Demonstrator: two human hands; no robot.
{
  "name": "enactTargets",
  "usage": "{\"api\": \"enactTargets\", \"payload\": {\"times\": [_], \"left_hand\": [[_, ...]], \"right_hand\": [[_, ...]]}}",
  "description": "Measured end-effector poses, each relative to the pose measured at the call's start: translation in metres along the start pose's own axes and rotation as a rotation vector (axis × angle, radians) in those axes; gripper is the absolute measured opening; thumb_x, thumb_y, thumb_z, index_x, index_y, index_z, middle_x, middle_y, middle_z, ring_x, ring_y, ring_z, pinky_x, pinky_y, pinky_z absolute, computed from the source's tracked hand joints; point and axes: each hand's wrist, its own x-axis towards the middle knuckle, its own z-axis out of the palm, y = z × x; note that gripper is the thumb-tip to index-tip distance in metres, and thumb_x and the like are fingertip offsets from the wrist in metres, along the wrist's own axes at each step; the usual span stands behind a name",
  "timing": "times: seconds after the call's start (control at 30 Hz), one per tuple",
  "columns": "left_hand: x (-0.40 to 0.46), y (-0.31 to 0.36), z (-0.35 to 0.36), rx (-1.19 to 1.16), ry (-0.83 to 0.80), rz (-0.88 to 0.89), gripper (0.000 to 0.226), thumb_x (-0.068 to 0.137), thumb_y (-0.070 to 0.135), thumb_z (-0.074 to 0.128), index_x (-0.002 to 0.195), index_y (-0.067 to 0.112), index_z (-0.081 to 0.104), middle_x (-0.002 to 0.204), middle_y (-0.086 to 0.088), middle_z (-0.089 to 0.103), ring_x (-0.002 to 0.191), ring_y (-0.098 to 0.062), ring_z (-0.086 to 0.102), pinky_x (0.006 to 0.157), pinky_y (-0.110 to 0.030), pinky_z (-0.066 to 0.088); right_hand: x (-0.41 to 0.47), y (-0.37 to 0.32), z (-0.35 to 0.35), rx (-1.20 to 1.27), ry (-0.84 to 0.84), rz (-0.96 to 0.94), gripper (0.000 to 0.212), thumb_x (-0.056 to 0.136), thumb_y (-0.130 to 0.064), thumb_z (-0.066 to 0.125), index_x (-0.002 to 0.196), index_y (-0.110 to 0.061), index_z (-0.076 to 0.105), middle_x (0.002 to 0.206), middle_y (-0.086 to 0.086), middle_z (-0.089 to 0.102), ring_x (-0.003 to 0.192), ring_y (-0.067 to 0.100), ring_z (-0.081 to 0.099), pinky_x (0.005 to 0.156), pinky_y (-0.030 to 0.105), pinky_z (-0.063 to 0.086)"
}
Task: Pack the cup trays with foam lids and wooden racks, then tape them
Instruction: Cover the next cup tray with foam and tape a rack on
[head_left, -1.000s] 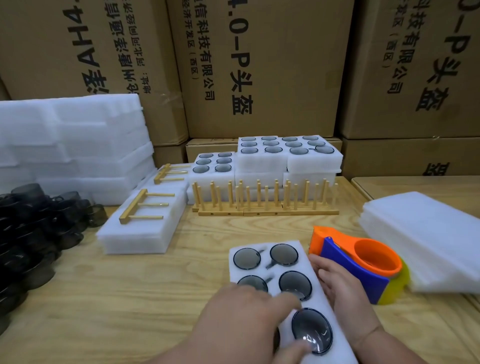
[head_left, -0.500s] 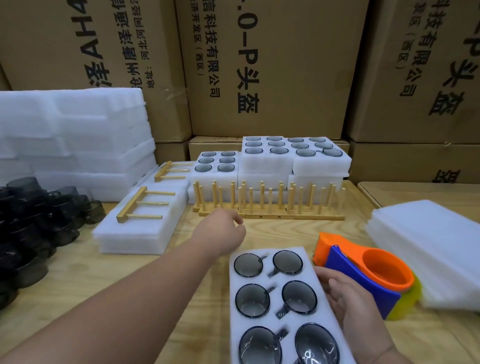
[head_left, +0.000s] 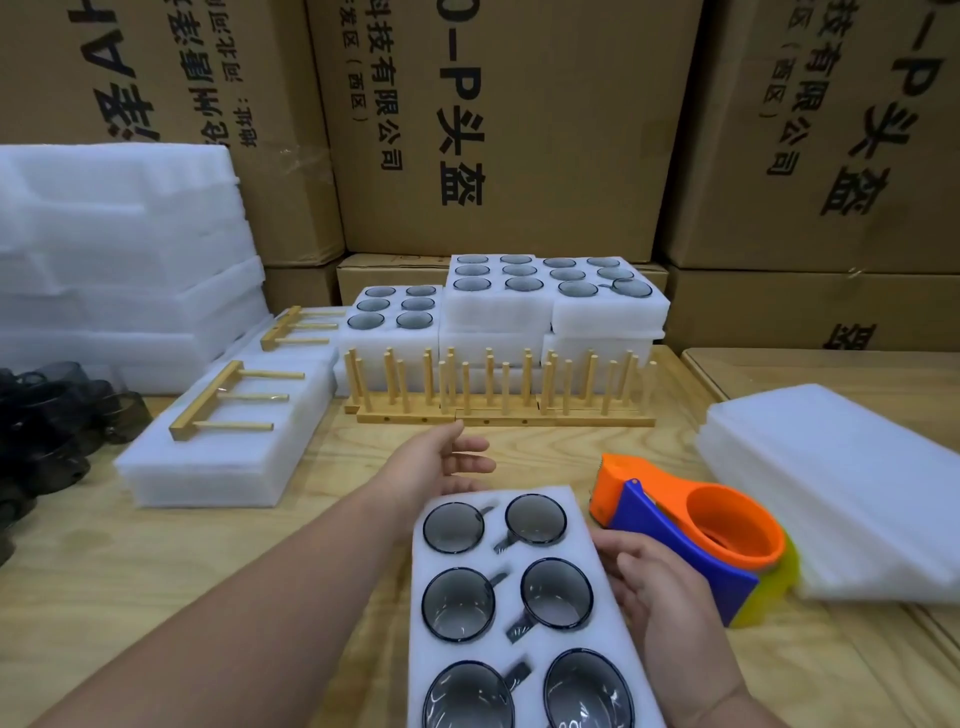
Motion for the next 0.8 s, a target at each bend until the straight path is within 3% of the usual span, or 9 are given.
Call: {"api": "enactTargets", "payload": {"times": [0.2,0.3,0.37,0.43,0.53,0.67,0.8], "left_hand": [[-0.009,-0.01,0.002,-0.283,0.168,0.138,0.044,0.107,0.042,0.037,0.104,0.007,0.064,0.069,-0.009,0.068,0.054,-0.025,0.061,0.062,-0.037,0.05],[-0.025,-0.026,-0.003,-0.518,0.252,0.235,0.038,0.108,0.035,0.039,0.098,0.006,0.062,0.069,-0.011,0.063,0.061,-0.025,0.059,0.067,-0.039,0.05],[-0.038,-0.036,-0.005,-0.533,0.285,0.301,0.031,0.106,0.027,0.042,0.093,0.007,0.062,0.072,-0.009,0.064,0.07,-0.025,0.06,0.074,-0.037,0.05],[-0.053,-0.047,-0.004,-0.452,0.342,0.366,0.025,0.104,0.018,0.045,0.09,0.009,0.063,0.074,-0.005,0.065,0.074,-0.02,0.061,0.074,-0.033,0.051],[-0.073,-0.062,-0.01,-0.204,0.44,0.473,0.027,0.105,0.013,0.045,0.09,0.012,0.066,0.076,0.0,0.062,0.062,-0.009,0.055,0.059,-0.023,0.047],[-0.091,-0.073,-0.023,0.179,0.426,0.515,0.017,0.102,0.023,0.053,0.089,0.029,0.064,0.065,0.007,0.058,0.06,-0.015,0.05,0.061,-0.036,0.043],[-0.096,-0.075,-0.021,0.358,0.385,0.539,0.014,0.102,0.03,0.051,0.094,0.032,0.062,0.068,0.004,0.065,0.061,-0.016,0.055,0.062,-0.04,0.047]], "right_hand": [[0.002,0.004,-0.002,0.016,0.034,0.007,0.025,0.074,-0.021,0.054,0.083,-0.01,0.075,0.091,0.028,0.074,0.078,0.035,0.07,0.074,0.044,0.052],[0.001,0.003,-0.003,-0.012,0.037,-0.024,0.023,0.083,-0.013,0.053,0.082,-0.011,0.076,0.088,0.026,0.074,0.075,0.031,0.07,0.073,0.045,0.051],[0.001,0.002,-0.003,-0.03,0.035,-0.029,0.028,0.09,-0.005,0.049,0.082,-0.011,0.076,0.087,0.025,0.074,0.074,0.03,0.071,0.072,0.044,0.051],[0.0,0.002,-0.003,-0.035,0.043,-0.02,0.036,0.094,0.002,0.045,0.081,-0.01,0.075,0.087,0.025,0.074,0.074,0.029,0.071,0.073,0.043,0.051],[-0.001,0.001,-0.001,-0.041,0.047,-0.018,0.033,0.094,0.001,0.047,0.08,-0.009,0.075,0.088,0.025,0.075,0.076,0.031,0.071,0.074,0.045,0.052],[-0.004,-0.001,0.001,-0.074,0.067,-0.011,0.036,0.096,0.004,0.046,0.079,-0.009,0.075,0.09,0.023,0.075,0.079,0.034,0.069,0.078,0.048,0.053],[-0.011,-0.006,0.005,-0.072,0.08,0.003,0.036,0.096,0.005,0.047,0.08,-0.01,0.075,0.092,0.025,0.074,0.082,0.036,0.065,0.082,0.052,0.051]]}}
